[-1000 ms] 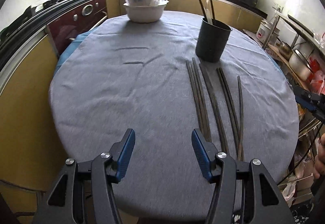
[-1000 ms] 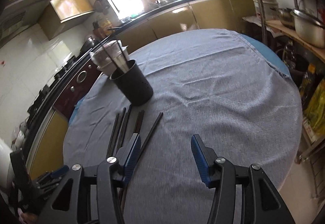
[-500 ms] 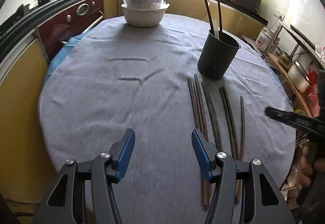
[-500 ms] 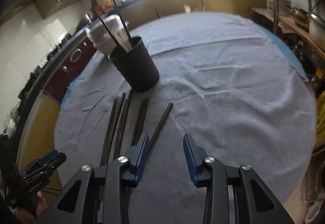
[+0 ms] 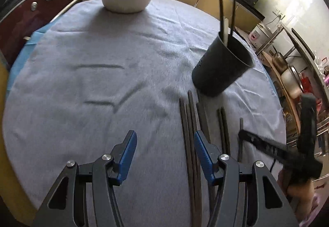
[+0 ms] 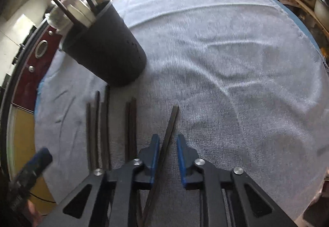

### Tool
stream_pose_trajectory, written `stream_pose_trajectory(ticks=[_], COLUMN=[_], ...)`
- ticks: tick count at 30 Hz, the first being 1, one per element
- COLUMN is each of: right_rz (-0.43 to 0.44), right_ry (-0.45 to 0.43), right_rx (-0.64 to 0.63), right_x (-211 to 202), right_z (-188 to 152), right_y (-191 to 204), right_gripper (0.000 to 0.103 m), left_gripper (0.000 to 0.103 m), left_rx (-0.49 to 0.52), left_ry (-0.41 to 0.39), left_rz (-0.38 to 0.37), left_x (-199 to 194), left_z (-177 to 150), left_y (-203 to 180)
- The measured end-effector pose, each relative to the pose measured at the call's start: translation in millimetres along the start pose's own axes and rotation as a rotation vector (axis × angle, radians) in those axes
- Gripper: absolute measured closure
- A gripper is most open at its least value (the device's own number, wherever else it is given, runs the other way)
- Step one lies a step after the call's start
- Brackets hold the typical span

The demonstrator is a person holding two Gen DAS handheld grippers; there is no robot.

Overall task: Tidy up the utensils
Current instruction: 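Grasp more dark chopsticks with the left tool while the right tool grasps chopsticks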

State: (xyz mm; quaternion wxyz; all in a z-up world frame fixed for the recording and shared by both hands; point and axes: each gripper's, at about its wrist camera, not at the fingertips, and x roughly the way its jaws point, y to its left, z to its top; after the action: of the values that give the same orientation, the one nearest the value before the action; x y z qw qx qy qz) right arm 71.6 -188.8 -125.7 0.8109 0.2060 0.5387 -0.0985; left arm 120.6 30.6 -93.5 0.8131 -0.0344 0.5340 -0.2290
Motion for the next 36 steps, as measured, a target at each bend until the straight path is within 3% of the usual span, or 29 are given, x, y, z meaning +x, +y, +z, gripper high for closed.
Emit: stream_pose_trajectory(ticks=[14, 23, 25, 28, 32, 36], right_rz=[0.009, 0.036, 0.041, 0.049, 0.016, -0.024], right_ry=[-0.023, -0.033, -0.034, -0.024, 0.026, 0.061], right_rx=[-0.072, -0.099, -0.101, -0.1, -0.126, -0.134], right_x=[-4.7, -3.5, -3.6, -3.9, 0.1, 5.7], right_z=[-6.6, -5.0, -4.9, -3.9, 7.2, 25.2], right_y=[-15.0, -10.0, -11.7, -11.8, -5.6, 3.4], right_gripper=[0.094, 0.094, 0.094, 0.094, 0.094, 0.094], left_gripper=[0.045, 0.046, 0.056, 0.09, 0.097, 0.097], left_rx=[0.099, 0.204, 0.232, 0.25, 0.25, 0.256], left_ry=[0.084, 0.09, 0.082, 0.069, 0.073, 0.081], left_rz=[0.103, 0.195, 0.22, 0.2, 0.175, 0.173], left_x=[52.8, 71.3, 74.1, 73.6, 66.1, 60.0], left_z=[17.5, 31.5, 33.9, 35.9, 31.6, 22.6], left_y=[-22.4, -38.9, -42.0, -42.2, -30.5, -27.6])
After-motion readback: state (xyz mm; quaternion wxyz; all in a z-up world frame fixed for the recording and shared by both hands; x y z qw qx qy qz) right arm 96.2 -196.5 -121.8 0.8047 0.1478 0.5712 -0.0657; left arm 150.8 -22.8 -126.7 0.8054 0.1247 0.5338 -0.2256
